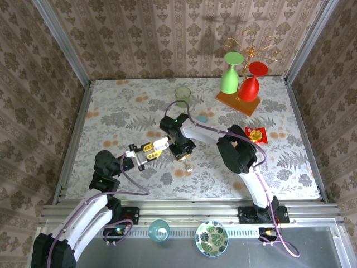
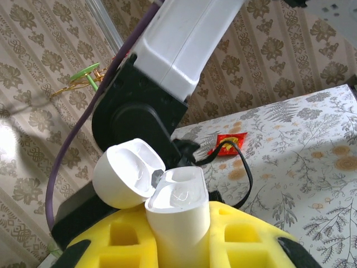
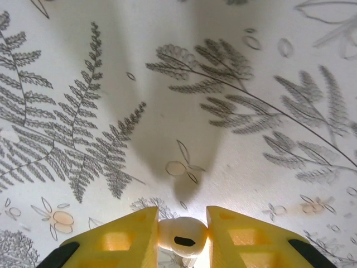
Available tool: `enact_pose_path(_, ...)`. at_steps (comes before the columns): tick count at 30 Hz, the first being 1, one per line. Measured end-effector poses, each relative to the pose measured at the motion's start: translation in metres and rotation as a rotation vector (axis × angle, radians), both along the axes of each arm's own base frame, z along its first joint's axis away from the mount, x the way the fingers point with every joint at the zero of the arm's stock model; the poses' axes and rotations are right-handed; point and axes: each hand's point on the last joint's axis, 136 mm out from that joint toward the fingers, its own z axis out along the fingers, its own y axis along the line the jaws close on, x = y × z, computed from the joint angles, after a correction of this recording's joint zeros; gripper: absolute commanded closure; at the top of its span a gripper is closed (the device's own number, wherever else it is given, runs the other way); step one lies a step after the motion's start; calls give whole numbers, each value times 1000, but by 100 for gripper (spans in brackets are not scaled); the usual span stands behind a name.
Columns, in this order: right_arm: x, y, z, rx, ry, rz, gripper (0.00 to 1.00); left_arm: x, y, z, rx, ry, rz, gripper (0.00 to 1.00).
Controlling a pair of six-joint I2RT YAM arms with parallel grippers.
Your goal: Insert wireless bluetooth earbuds into charging case
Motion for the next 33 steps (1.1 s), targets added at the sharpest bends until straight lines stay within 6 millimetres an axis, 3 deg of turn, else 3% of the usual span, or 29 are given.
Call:
enact_pose_path(4, 10, -11, 24, 62, -65, -46, 75, 2, -1, -2, 3, 6, 0, 97)
enact_pose_path(10, 28, -24, 77, 173, -231, -89, 75, 7, -3, -10, 16, 40, 3, 97)
enact_pose_path(21, 38, -18, 186, 429, -557, -32, 75, 24, -7, -28, 26, 131, 25, 97)
enact_pose_path(25, 33, -10, 217, 522, -673, 25, 75, 30, -8, -34, 19, 173, 33, 97)
enact_pose_path(33, 12, 15, 256, 670, -809, 143, 76, 43, -8, -34, -25, 248, 79, 97)
